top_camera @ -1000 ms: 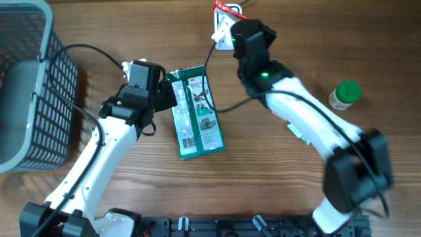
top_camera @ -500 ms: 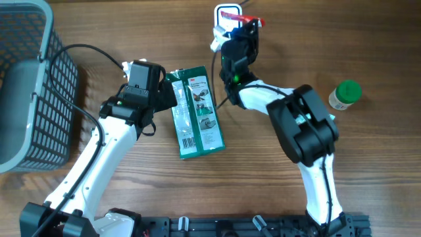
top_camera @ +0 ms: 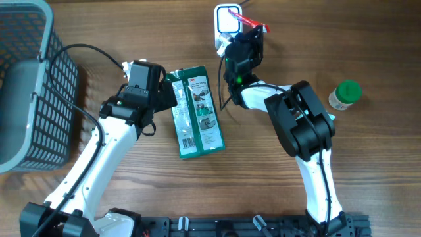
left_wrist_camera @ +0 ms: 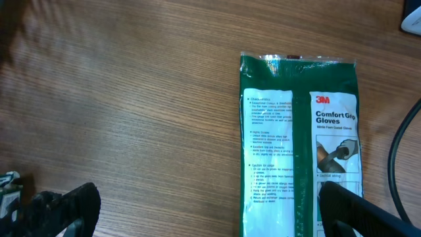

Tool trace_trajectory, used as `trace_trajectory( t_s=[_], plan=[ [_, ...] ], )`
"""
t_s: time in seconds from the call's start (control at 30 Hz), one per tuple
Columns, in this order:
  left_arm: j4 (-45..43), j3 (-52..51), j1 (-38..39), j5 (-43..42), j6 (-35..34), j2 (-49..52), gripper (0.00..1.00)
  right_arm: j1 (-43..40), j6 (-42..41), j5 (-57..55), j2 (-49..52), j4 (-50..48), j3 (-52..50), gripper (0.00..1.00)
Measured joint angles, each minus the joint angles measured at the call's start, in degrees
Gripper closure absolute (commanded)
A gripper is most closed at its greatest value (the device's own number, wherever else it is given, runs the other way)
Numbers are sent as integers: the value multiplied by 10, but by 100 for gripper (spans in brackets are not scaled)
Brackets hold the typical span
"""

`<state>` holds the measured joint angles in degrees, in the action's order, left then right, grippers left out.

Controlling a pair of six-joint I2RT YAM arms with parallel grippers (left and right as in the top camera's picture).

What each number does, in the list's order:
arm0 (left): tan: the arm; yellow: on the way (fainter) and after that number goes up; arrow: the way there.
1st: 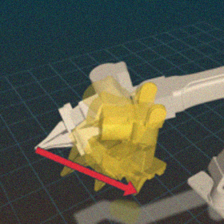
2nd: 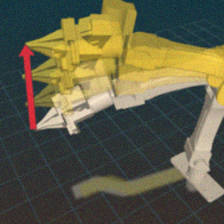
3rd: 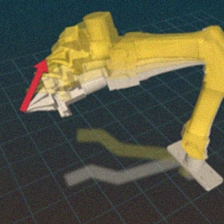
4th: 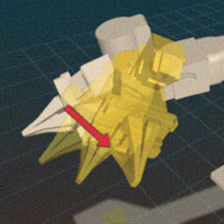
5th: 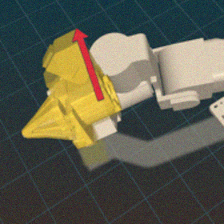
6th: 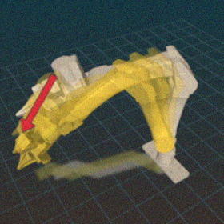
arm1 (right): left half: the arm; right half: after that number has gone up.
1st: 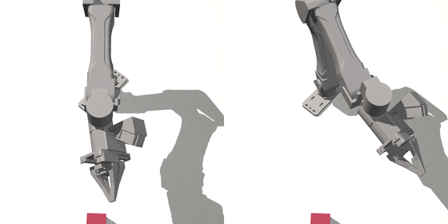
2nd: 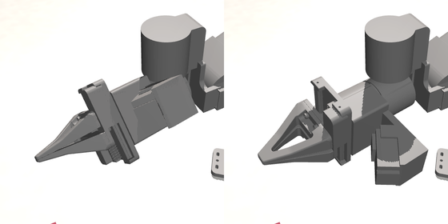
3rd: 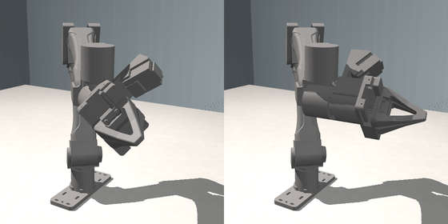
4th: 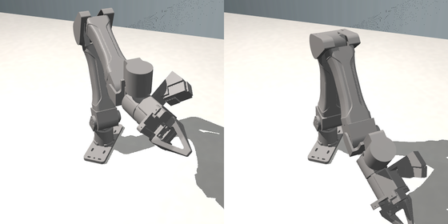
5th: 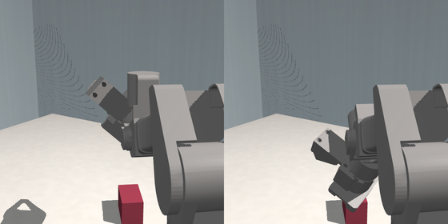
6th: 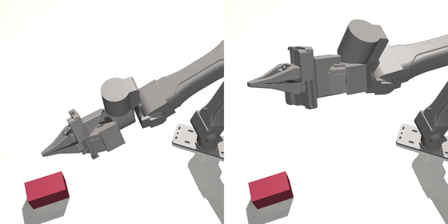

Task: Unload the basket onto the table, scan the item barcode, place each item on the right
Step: 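Carry the red packet right and drop it beside the tissue packs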

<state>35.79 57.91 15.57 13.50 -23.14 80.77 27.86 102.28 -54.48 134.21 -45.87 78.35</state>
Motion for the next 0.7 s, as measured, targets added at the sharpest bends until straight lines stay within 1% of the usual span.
trace_trajectory(
  t_s=[0.07,0.1,0.13,0.2,0.27,0.3,0.33,0.37,0.4,0.47,0.5,0.57,0.63,0.7],
  plan=[
    [0,0,0,0,0,0,0,2,-38,1,-24,55,-2,96],
    [0,0,0,0,0,0,0,3,-61,4,-45,104,-3,96],
    [0,0,0,0,0,0,0,4,-93,7,-75,165,-3,96],
    [0,0,0,0,0,0,0,5,-186,23,-147,298,0,96],
    [0,0,0,0,0,0,0,5,-322,60,-235,478,5,96],
    [0,0,0,1,0,0,0,3,-375,82,-267,534,5,96],
    [0,0,0,2,0,0,0,0,-447,119,-305,616,9,96],
    [-1,0,0,2,0,0,0,-3,-552,150,-331,671,9,96],
    [0,0,0,2,0,0,0,-14,-599,200,-367,727,9,96],
    [-1,0,0,2,0,0,0,-46,-727,316,-389,857,19,96],
    [1,0,0,2,0,0,0,-67,-779,367,-391,901,14,96],
    [0,0,0,2,0,0,0,-106,-852,448,-386,941,-8,96],
    [0,0,0,2,0,0,0,-137,-903,498,-377,951,-42,96],
    [0,0,0,2,0,0,0,-164,-940,536,-367,939,-85,96]
  ],
)
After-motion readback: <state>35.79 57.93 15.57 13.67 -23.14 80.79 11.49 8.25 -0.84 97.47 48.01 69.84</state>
